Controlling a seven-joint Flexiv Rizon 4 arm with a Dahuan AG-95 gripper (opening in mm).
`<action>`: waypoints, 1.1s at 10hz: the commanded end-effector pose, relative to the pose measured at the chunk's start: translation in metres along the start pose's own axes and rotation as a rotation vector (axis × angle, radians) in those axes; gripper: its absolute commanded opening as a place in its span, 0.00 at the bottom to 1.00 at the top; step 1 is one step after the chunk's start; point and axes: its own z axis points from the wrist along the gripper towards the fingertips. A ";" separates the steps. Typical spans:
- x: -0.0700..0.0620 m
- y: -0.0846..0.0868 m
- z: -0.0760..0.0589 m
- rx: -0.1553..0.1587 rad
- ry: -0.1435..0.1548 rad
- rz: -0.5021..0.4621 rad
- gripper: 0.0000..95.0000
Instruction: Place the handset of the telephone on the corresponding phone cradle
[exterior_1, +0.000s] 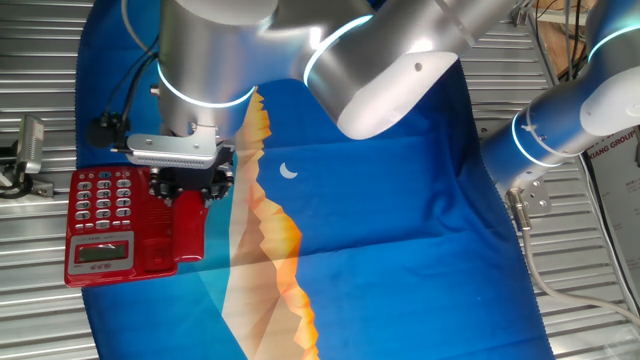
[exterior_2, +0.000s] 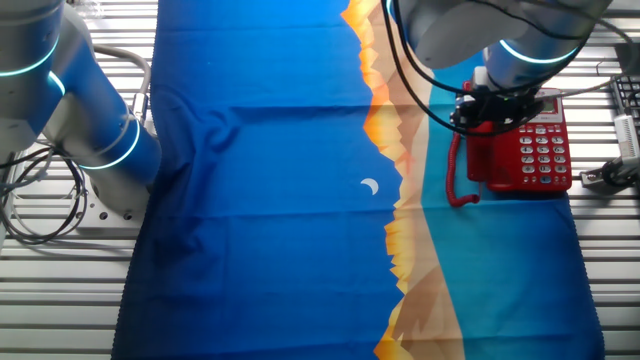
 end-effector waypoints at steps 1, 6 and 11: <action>0.001 -0.002 0.000 0.000 0.000 0.000 0.00; 0.001 -0.007 0.002 -0.002 -0.002 -0.006 0.00; 0.000 -0.013 0.004 -0.002 -0.002 -0.015 0.00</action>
